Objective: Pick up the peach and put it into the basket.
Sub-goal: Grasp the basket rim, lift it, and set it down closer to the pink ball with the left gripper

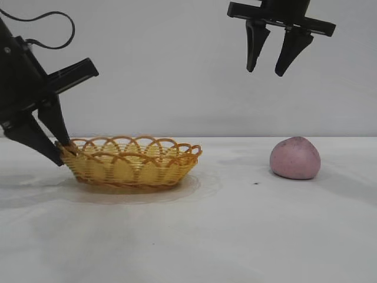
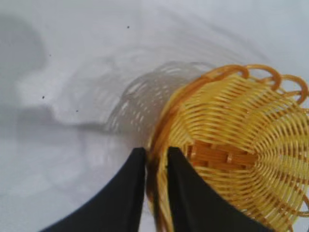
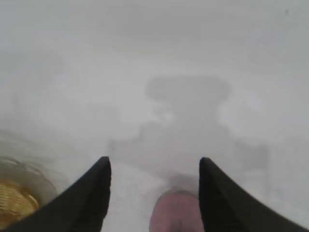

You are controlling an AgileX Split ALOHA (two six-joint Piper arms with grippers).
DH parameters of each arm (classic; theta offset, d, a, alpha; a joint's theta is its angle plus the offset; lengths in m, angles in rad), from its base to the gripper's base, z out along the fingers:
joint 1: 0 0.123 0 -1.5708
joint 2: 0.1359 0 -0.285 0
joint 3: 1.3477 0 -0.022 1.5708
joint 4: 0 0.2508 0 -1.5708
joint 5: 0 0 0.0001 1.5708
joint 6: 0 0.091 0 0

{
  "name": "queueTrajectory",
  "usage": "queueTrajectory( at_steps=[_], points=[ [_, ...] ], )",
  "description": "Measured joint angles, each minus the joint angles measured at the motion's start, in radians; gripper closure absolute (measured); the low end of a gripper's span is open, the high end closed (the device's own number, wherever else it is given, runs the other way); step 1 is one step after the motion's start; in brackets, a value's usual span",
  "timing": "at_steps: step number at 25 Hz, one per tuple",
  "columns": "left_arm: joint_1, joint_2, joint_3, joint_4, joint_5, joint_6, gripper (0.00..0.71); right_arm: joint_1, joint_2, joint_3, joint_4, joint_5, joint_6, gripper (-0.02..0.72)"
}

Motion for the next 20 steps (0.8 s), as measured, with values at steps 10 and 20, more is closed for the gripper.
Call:
queueTrajectory(
  at_steps=[10,20],
  points=[
    [0.029,-0.099,0.000,0.068,0.044,0.003,0.377,0.000,0.000,0.000,0.000,0.000,-0.002,0.302],
    [0.266,-0.168,-0.115,0.749,0.264,-0.124,0.445,0.000,0.000,0.000,0.023,0.006,-0.004,0.302]
  ],
)
